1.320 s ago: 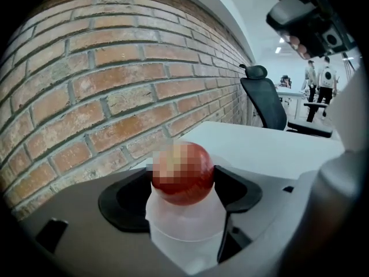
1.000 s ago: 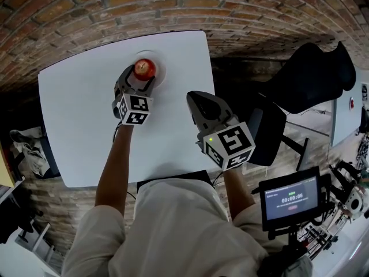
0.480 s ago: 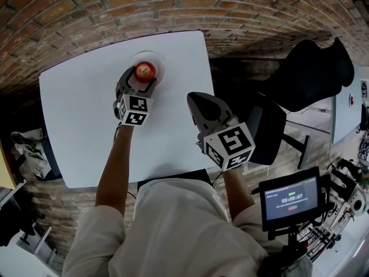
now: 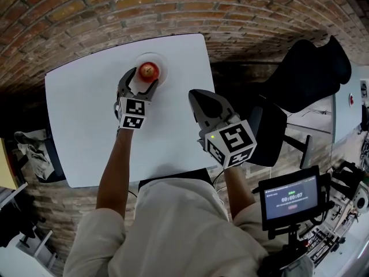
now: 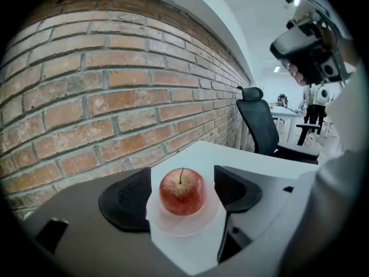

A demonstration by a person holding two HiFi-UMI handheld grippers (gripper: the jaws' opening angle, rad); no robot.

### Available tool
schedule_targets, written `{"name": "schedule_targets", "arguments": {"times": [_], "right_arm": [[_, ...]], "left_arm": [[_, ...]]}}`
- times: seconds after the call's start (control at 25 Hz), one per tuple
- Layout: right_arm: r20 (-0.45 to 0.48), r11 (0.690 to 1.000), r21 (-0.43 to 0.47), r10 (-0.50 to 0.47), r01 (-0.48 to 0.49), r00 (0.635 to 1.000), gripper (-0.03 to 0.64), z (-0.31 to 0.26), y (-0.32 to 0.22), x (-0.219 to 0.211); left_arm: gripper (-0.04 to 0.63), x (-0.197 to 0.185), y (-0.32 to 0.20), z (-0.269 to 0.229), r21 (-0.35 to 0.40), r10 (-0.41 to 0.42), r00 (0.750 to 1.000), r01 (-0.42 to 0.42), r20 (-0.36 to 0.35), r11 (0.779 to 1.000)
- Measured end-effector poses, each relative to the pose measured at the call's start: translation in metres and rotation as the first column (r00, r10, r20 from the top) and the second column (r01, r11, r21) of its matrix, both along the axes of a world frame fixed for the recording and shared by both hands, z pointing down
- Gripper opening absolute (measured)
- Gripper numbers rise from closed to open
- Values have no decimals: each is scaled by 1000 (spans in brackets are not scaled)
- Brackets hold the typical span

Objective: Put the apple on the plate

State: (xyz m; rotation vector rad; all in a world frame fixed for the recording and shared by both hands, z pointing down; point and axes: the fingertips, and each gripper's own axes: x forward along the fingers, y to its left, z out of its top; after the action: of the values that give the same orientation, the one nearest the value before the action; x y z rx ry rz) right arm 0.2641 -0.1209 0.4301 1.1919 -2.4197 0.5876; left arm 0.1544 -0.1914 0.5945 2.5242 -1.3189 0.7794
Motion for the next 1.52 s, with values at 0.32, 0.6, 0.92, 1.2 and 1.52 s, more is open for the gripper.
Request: {"name": "schedule_targets", "arguments": {"times": [0.32, 0.6, 0.92, 1.2, 1.52], "right_arm": [[9, 996, 84, 0, -1, 1000, 3, -14, -47, -91], [17, 992, 122, 19, -21, 1000, 3, -38, -6, -10], [17, 977, 211, 9, -12, 1000, 3, -71, 3, -23], [21, 959, 283, -2, -4, 1000, 3, -109, 24, -35], [25, 924, 383, -21, 10, 999, 3, -147, 38, -48]], "left_arm": [[220, -100, -34, -43, 75, -44, 998, 47, -37, 996], [138, -20, 32, -101, 124, -58, 992, 71, -112, 990], [78, -60, 53, -179, 232, -90, 968, 146, -233, 962], [54, -70, 91, -236, 301, -50, 966, 128, -254, 945], [20, -67, 113, -290, 420, 2, 983, 78, -186, 904]]}}
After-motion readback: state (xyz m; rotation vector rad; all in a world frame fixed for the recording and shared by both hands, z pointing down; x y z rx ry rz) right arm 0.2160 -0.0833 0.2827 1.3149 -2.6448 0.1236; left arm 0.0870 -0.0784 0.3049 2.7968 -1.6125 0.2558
